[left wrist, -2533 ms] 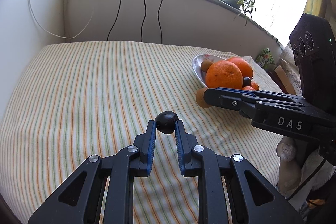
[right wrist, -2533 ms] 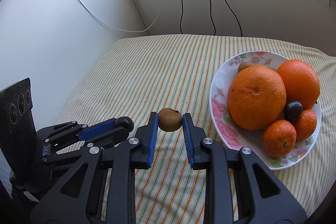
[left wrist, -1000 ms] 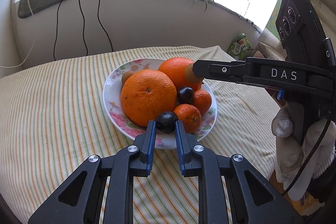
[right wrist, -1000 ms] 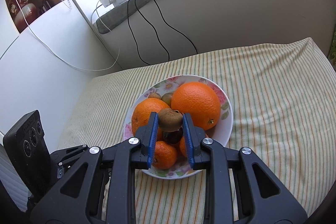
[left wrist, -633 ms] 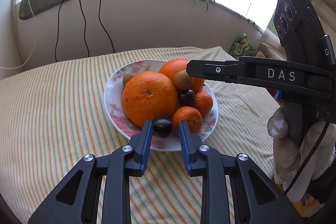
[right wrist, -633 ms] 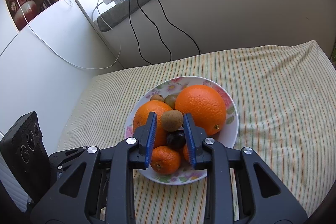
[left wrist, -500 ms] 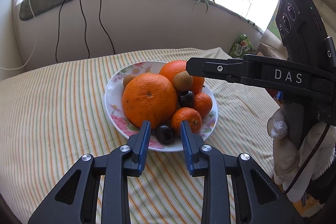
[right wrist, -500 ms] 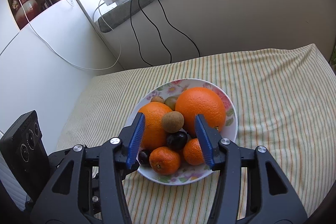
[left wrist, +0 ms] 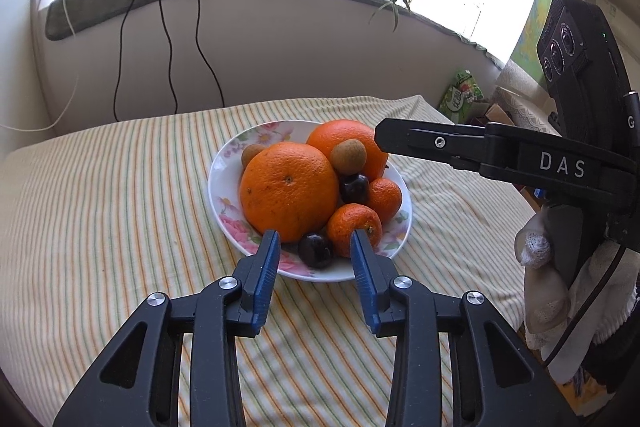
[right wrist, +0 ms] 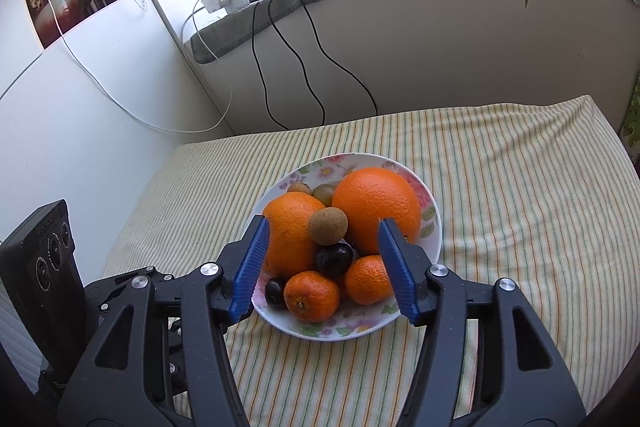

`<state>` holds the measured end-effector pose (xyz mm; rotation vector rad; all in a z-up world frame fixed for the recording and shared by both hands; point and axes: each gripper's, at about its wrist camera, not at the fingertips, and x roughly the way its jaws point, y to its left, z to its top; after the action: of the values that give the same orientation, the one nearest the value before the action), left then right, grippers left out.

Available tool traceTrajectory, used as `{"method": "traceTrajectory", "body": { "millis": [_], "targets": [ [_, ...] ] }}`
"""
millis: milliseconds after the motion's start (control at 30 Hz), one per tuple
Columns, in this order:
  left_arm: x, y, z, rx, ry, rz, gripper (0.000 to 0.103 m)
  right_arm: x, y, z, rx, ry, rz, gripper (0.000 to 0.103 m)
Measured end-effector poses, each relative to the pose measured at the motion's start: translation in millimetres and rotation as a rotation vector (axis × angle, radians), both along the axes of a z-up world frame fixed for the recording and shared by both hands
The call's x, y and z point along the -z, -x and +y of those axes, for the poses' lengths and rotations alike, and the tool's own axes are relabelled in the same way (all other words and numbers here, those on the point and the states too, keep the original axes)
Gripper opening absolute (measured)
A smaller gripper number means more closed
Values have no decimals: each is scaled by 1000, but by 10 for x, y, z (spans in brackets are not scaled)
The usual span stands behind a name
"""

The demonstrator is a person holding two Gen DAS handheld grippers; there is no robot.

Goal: Organize fruits

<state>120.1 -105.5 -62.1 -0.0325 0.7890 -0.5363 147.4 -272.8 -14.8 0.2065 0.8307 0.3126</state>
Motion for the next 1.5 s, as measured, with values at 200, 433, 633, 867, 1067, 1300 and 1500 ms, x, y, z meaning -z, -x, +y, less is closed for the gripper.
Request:
{"method": "traceTrajectory", "body": {
  "millis": [200, 433, 633, 867, 1067, 1300, 1500],
  "targets": [
    [-51, 90, 33, -20, -3, -10, 50, -62, 145, -45, 14, 25, -33, 71],
    [-102, 181, 114, -81, 2, -8, 62, -125, 361, -83, 30, 91, -86, 88],
    [-166, 305, 163, -142, -18, -30, 73, -148, 554, -50, 42, 181, -135, 93],
    [-215, 444, 207, -243, -69, -57, 79, -113, 722, -78, 76, 221, -149, 94],
    [-238, 534, 218, -271, -83, -66, 79, -72, 775, -152, 101, 190, -133, 94],
    [-257, 583, 204, -281, -85, -75, 79, -48, 806, -107, 99, 202, -130, 94],
    [-273, 587, 226, -293, -83, -81, 79, -27, 802, -54, 86, 205, -126, 94]
  ]
}}
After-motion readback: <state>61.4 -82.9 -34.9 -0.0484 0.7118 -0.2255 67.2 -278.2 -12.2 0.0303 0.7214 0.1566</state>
